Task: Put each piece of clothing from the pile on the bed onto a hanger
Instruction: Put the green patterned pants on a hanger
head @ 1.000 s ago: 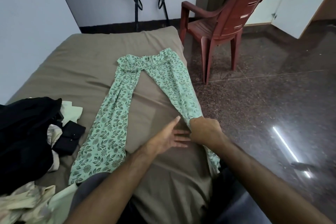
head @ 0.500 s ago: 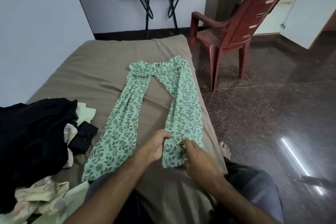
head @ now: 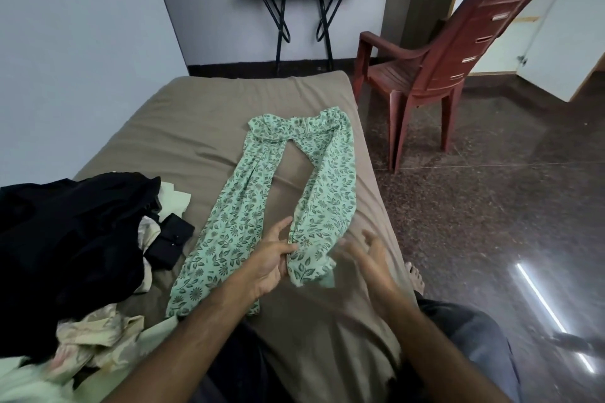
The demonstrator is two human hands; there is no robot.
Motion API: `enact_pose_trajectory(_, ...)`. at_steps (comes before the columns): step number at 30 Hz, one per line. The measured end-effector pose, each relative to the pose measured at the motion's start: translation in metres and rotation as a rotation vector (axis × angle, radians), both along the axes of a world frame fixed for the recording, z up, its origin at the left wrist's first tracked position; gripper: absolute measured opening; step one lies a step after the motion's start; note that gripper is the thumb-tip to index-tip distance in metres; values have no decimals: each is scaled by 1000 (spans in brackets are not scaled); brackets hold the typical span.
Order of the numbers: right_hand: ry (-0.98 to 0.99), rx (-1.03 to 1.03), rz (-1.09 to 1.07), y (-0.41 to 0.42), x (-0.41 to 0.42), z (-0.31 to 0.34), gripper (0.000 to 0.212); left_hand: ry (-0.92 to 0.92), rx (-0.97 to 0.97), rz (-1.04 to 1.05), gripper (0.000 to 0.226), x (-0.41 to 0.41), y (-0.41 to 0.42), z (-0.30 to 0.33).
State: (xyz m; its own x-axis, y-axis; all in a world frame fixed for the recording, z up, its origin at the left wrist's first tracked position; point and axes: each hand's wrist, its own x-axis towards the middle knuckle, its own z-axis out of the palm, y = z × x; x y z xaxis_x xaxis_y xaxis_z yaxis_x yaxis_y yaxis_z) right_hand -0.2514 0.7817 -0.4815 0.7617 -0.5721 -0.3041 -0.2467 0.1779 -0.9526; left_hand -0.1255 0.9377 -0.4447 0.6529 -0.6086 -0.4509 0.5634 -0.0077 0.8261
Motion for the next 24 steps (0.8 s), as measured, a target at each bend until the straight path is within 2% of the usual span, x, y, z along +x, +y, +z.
enact_pose_trajectory(1, 8, 210, 47, -4, 4, 3, 67, -3, -9, 12, 58, -3, 0, -2)
enact_pose_trajectory(2, 41, 335, 87, -3, 8, 5, 60, -9, -20, 15, 61, -7, 0, -3)
enact_pose_trajectory(6, 96, 528, 165, 10, 17, -6, 62, -2, -86, -69, 52, -15, -2, -10)
enact_pose_trajectory(9, 31, 683, 89, 15, 19, -3, 42, 17, -56, -60, 46, -11, 2, -5)
enact_pose_trajectory(11, 28, 627, 12, 10, 33, 14, 38, 11, 38, 12, 44, 1, 7, 3)
enact_pose_trajectory(14, 62, 402, 7, -8, 79, 66, 37, -45, 119, 44, 41, 25, 6, 40)
enact_pose_trajectory(17, -42, 244, 60, -24, 123, 155, 41, -161, 4, 96, 38, 50, -6, 113)
enact_pose_trajectory(20, -309, 219, 63, -32, 136, 236, 35, -321, -148, 127, 41, 77, -13, 190)
enact_pose_trajectory(22, -387, 151, 42, -33, 127, 256, 34, -370, -164, 100, 40, 84, -11, 213)
enact_pose_trajectory(24, -299, 104, 88, -27, 105, 244, 31, -376, -81, 16, 40, 73, -4, 205)
